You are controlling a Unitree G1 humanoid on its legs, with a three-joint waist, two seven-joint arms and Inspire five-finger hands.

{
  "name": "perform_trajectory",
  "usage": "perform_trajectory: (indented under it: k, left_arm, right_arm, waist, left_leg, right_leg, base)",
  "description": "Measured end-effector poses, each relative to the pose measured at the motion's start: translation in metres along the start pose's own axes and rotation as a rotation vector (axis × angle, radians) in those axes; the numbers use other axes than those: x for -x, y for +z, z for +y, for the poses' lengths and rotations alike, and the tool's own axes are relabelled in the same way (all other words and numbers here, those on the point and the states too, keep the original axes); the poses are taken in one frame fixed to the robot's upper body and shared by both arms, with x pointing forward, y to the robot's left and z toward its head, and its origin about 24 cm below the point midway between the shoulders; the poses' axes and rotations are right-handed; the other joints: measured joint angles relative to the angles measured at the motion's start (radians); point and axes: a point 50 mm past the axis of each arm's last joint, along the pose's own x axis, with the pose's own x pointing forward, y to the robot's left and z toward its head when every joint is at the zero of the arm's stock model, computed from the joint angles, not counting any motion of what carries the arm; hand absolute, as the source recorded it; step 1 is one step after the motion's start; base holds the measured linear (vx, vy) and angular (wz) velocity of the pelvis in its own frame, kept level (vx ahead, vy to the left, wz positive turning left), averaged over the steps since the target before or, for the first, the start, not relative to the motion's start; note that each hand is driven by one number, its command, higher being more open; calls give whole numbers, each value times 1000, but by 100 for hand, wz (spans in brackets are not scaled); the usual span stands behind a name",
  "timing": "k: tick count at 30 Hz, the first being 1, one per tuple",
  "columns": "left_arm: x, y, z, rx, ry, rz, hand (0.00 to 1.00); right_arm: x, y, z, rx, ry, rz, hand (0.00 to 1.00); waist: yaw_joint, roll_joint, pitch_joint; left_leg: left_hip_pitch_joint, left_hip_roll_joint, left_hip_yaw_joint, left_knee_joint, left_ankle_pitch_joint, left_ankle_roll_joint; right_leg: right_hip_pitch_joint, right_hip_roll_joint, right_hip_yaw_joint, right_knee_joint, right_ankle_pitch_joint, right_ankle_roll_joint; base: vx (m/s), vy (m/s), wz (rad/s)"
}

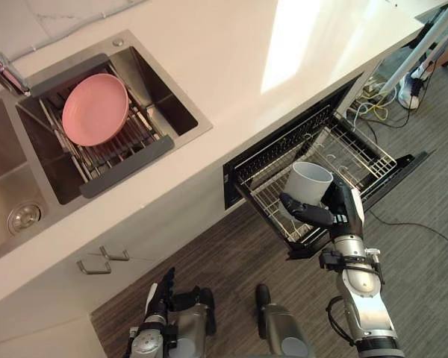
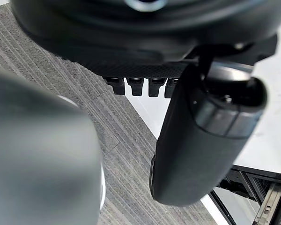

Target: Walk over to the sink, pick up the cup, carry it to the dishwasher, place the cup inside the dishwasher, then close the dishwasher door

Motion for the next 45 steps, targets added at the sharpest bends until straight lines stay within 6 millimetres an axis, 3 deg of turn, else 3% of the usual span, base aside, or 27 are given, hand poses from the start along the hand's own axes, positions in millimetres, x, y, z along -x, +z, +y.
perform_trajectory:
  k: [3,8,13,19,29,35,45]
  left_arm:
    - [-7,15,-3,20,0,-51,100]
    - [-15,34,-3,43,28,-110,100]
    - [-20,46,-2,53,39,-145,100]
    - [-23,54,-4,58,53,-171,100]
    - [-32,78,-12,96,59,-233,100]
    - [-38,91,-21,112,55,-254,100]
    - [-40,96,-25,139,60,-265,100]
  right_arm:
    - [-10,8,0,34,10,-25,0]
    - [-34,25,3,69,-5,-83,0]
    - [-56,45,-8,153,-66,-152,0]
    - [-82,54,-15,245,-117,-147,0]
    - [-139,92,-21,407,-149,-151,0]
    - [-156,90,-12,493,-117,-80,0]
    - [-167,90,0,573,-68,-49,0]
  waist:
    - [15,0,44]
    - [37,-1,94]
    - [44,-2,112]
    - [45,-2,112]
    - [51,-4,130]
    - [63,-4,133]
    - [66,-5,133]
  left_leg:
    - [-77,14,-11,98,-32,-3]
    - [-150,42,-15,192,-64,-17]
    - [-205,60,-22,224,-73,-27]
    - [-254,62,-36,238,-73,-27]
    - [-326,69,-42,285,-88,-21]
    - [-367,70,-49,301,-90,-20]
    - [-385,62,-58,300,-89,-19]
  right_leg:
    - [-78,-7,-27,105,-44,-14]
    - [-164,-9,-74,209,-69,-21]
    - [-215,-16,-130,247,-76,-33]
    - [-252,-17,-143,251,-77,-35]
    - [-308,-15,-145,268,-75,-34]
    - [-343,-16,-148,281,-75,-33]
    - [-353,-24,-160,285,-75,-33]
  base:
    - [-112,-5,6]
    - [-36,-51,-6]
    - [4,-50,-1]
    - [-9,0,5]
    - [2,6,0]
    - [0,0,0]
    - [5,-1,2]
